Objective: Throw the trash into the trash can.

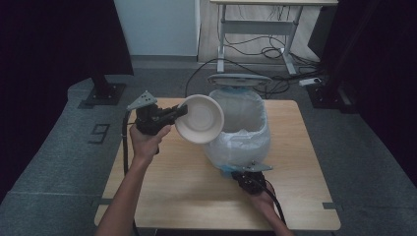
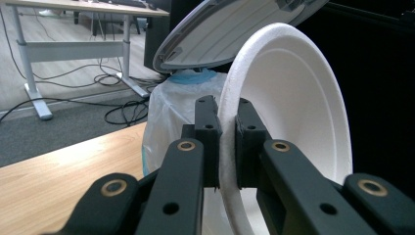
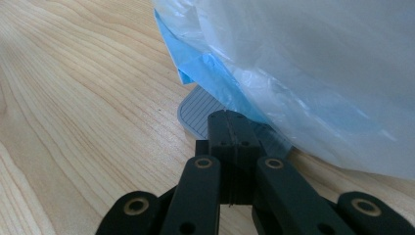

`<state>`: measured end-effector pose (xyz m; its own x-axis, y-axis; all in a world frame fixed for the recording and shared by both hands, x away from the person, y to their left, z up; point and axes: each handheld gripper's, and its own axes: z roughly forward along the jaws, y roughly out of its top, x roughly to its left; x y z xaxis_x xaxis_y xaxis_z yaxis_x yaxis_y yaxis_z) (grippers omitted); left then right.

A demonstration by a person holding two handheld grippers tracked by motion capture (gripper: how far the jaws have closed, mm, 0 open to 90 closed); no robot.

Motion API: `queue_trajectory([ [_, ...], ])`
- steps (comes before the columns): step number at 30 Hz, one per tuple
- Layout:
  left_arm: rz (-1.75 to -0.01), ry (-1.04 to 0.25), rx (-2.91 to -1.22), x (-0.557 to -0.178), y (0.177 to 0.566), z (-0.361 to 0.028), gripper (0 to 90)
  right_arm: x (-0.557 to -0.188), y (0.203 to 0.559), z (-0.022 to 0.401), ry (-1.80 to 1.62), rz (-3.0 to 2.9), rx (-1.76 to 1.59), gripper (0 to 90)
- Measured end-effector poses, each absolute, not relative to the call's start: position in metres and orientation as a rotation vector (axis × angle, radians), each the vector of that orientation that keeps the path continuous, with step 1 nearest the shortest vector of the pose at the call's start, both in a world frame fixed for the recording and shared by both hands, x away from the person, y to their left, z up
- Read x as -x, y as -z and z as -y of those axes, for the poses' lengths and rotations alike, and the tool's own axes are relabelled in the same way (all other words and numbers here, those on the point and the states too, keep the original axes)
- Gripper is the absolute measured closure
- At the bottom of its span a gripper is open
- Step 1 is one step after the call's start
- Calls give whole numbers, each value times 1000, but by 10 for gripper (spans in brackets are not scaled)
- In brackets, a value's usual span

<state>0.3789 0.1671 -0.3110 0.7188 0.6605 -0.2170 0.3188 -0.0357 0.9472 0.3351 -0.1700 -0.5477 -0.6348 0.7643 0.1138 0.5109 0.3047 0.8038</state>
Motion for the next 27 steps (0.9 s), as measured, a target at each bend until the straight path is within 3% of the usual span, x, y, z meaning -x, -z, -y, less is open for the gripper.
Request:
queue_trajectory([
  [27,-775,-332,-1668,-394,298,-141,835,-335,548,170,-1247,-2285,-1158,898],
])
